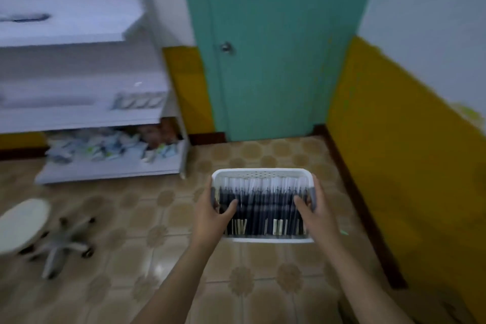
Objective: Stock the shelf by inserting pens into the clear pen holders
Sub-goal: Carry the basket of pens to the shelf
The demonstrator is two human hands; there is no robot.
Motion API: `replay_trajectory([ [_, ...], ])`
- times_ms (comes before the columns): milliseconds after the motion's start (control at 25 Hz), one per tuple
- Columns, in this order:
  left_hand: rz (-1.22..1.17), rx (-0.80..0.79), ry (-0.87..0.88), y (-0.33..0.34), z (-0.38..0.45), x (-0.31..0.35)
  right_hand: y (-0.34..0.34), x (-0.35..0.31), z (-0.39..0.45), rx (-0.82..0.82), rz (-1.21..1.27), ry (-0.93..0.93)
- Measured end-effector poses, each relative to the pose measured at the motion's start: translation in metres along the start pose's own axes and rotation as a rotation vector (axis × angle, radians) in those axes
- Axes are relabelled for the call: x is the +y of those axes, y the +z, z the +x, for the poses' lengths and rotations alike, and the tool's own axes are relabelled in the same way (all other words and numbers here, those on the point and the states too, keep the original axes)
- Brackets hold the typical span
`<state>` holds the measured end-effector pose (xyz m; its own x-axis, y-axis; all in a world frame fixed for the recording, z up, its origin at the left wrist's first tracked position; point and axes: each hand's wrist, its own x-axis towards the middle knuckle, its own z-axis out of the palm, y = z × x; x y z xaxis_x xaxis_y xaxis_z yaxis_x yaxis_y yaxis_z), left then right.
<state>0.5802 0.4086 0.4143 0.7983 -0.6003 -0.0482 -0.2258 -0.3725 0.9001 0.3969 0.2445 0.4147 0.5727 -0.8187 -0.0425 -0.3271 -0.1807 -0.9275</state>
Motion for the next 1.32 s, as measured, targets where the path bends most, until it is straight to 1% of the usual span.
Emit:
replay_trajectory([
  [160,0.039,0.181,-0.065,-0.125,0.007,-0.053,0.132,-0.059,0.017,-0.208,0.047,-0.063],
  [360,0.02,0.381,-0.198,-0.233,0.016,-0.114,0.264,-0.113,0.033,-0.423,0.056,-0.093],
  [480,0.017,0.461,-0.219,-0.272,0.026,-0.128,0.317,-0.133,0.048,-0.499,0.081,-0.089],
  [640,-0.022,0.578,-0.297,-0.328,0.061,-0.154,0.408,-0.165,0.092,-0.655,0.051,-0.115],
  [760,-0.058,0.719,-0.382,-0.368,0.09,-0.18,0.48,-0.191,0.127,-0.796,0.038,-0.178],
  [920,-0.092,0.873,-0.462,-0.421,0.116,-0.198,0.569,-0.228,0.152,-0.914,0.032,-0.219],
  [1080,-0.125,0.999,-0.547,-0.48,0.125,-0.218,0.653,-0.269,0.152,-1.043,-0.004,-0.243],
  [1320,-0.136,1.125,-0.645,-0.59,0.122,-0.287,0.8,-0.309,0.118,-1.164,-0.013,-0.289],
])
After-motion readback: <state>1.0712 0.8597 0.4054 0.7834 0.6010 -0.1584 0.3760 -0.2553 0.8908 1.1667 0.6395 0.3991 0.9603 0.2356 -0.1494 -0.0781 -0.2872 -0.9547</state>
